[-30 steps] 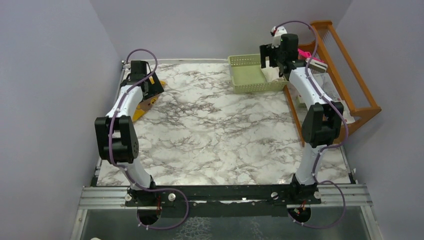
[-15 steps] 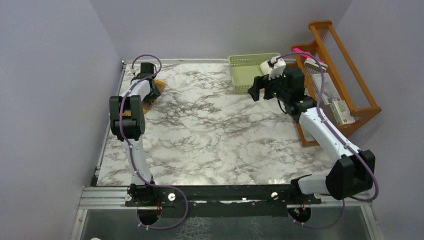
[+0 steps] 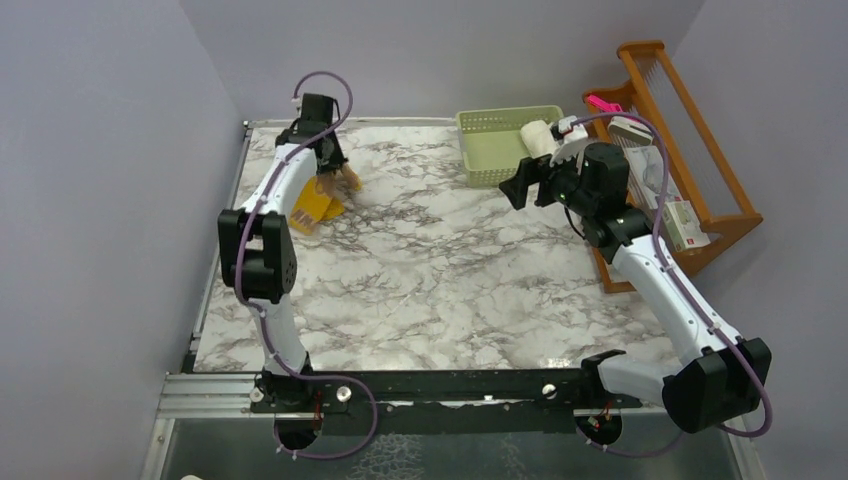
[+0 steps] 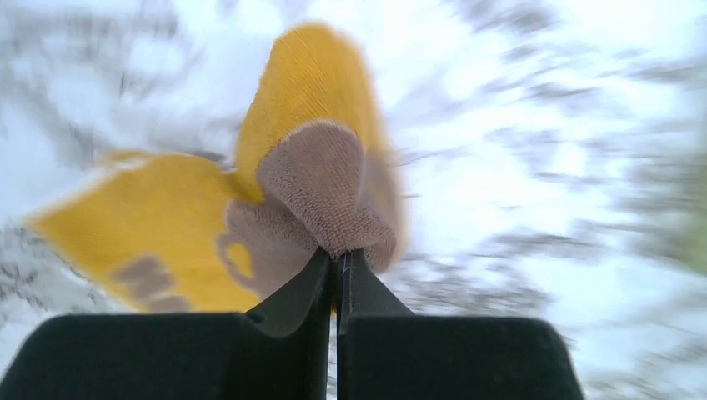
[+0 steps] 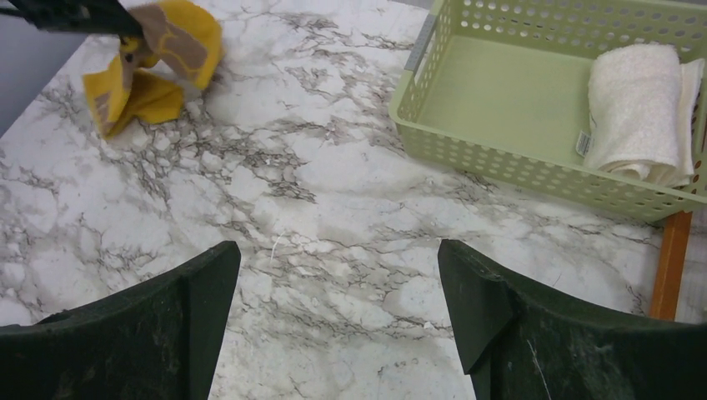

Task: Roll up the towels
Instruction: Pick up the towel at the corner of the board, then place the towel at the center of the board.

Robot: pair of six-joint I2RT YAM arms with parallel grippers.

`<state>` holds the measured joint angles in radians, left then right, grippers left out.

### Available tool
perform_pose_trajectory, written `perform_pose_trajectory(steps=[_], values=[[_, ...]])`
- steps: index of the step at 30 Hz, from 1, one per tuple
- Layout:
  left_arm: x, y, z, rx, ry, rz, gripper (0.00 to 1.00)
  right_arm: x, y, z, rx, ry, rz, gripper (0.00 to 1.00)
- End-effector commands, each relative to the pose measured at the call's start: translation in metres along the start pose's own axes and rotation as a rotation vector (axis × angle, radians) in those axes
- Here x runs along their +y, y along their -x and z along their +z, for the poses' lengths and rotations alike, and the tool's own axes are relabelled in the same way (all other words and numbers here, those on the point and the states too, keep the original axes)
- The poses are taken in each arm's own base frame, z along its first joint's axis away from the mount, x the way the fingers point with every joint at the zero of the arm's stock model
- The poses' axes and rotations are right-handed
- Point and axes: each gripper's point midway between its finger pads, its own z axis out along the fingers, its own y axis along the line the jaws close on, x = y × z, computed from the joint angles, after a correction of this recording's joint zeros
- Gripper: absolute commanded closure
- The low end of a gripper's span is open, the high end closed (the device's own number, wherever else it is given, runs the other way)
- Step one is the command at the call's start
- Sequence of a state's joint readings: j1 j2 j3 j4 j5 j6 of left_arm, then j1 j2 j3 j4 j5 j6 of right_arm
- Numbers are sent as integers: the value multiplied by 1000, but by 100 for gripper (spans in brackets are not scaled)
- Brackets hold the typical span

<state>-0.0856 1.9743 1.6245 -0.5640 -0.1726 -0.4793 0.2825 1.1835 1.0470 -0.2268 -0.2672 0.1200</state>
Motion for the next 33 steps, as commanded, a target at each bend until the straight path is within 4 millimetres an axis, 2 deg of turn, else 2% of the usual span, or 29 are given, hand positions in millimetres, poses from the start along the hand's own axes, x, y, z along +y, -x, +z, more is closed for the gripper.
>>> perform_pose_trajectory(steps=[1,4,6,8,9,10,11,12,13,14,17,19,21,25,28,31,33], values=[[-79,93,-182,-287,-381,52,100,8,32,-13,-65,10,0,10],[-105,83,-269,-341,-580,60,100,4,46,-21,-94,-23,-6,10],[-107,77,-317,-389,-685,41,100,3,52,-27,-109,-41,-11,9],[-96,74,-349,-450,-726,25,100,3,52,-29,-117,-48,-2,8],[-89,68,-359,-470,-727,31,94,3,50,-29,-119,-48,6,8],[-80,61,-361,-486,-712,46,78,4,48,-29,-122,-44,12,8],[-65,53,-357,-499,-662,37,51,4,45,-27,-118,-41,18,7],[-44,43,-342,-484,-566,1,27,4,41,-25,-111,-37,22,7],[-21,31,-325,-463,-463,-29,12,3,36,-22,-101,-34,23,7],[3,15,-302,-417,-362,-54,6,2,32,-18,-90,-33,19,7],[56,-39,-237,-229,-201,-122,3,-2,16,-5,-49,-56,-13,4],[71,-65,-208,-143,-173,-153,3,1,5,6,-11,-79,-49,4],[76,-80,-189,-101,-176,-167,3,12,-11,17,36,-60,-60,4],[67,-89,-175,-65,-232,-183,6,44,-59,29,163,26,-45,10],[53,-87,-174,-55,-308,-163,10,63,-108,24,300,58,-22,15],[33,-94,-174,0,-424,-131,19,63,-151,10,412,39,41,17],[22,-107,-172,42,-456,-106,22,60,-169,-1,446,14,84,17]])
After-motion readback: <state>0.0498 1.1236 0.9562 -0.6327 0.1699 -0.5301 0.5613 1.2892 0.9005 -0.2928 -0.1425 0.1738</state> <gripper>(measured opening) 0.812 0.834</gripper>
